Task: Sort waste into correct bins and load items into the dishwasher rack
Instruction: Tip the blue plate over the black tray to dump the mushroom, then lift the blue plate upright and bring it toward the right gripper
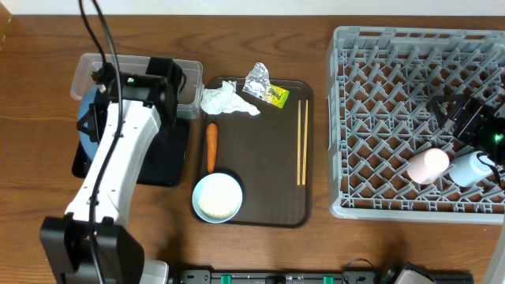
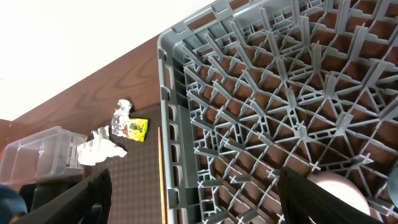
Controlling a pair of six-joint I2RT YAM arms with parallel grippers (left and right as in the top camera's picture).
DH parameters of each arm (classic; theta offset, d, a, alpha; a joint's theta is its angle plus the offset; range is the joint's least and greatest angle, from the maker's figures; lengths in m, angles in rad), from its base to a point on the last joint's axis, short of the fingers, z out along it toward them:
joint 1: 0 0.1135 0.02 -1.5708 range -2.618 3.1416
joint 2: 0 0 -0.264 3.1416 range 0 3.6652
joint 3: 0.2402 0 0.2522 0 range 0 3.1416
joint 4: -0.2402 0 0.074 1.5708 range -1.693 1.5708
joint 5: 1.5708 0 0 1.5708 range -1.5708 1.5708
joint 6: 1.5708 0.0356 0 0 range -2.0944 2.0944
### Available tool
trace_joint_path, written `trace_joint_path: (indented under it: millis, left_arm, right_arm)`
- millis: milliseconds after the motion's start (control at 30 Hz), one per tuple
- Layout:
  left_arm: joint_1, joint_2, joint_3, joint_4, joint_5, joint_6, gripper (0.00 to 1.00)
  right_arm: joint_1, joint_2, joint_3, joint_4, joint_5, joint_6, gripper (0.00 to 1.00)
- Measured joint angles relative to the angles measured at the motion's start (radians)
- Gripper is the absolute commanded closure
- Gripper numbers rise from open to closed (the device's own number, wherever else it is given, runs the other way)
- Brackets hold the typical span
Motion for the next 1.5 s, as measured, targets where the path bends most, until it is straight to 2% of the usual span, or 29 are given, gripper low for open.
trace_joint_path:
  millis: [167, 367, 700, 900, 1033, 1200, 1367, 1500]
  left_arm:
    - [0.0, 0.004, -0.003, 0.007, -0.095, -0.011, 0.94]
    - [0.0, 0.004, -0.003, 0.035, -0.126, -0.019, 0.94]
    - [-0.005, 0.004, -0.003, 0.037, -0.118, -0.021, 0.94]
    - [-0.024, -0.003, -0.002, 0.054, -0.012, 0.011, 0.94]
    - [-0.059, -0.038, 0.059, 0.14, 0.167, 0.133, 0.94]
    - [-0.076, -0.151, 0.152, 0.292, 0.602, 0.269, 0.94]
    - [-0.076, -0.212, 0.172, 0.352, 0.999, 0.315, 0.94]
    - [-0.077, -0.199, 0.172, 0.348, 1.247, 0.328, 0.94]
  right_arm:
    - [0.0, 0.0, 0.0, 0.006, 0.0, 0.001, 0.22]
    - [0.0, 0.0, 0.0, 0.006, 0.0, 0.001, 0.22]
    - [0.0, 0.001, 0.0, 0.003, 0.0, 0.016, 0.22]
    - [0.005, 0.001, 0.0, -0.003, -0.042, -0.014, 0.21]
    - [0.057, 0.001, 0.0, 0.008, -0.16, -0.087, 0.21]
    - [0.142, 0.001, 0.0, 0.027, -0.224, -0.123, 0.22]
    - [0.233, 0.001, 0.0, 0.047, -0.245, -0.137, 0.22]
    - [0.307, 0.001, 0.0, 0.084, -0.25, -0.142, 0.22]
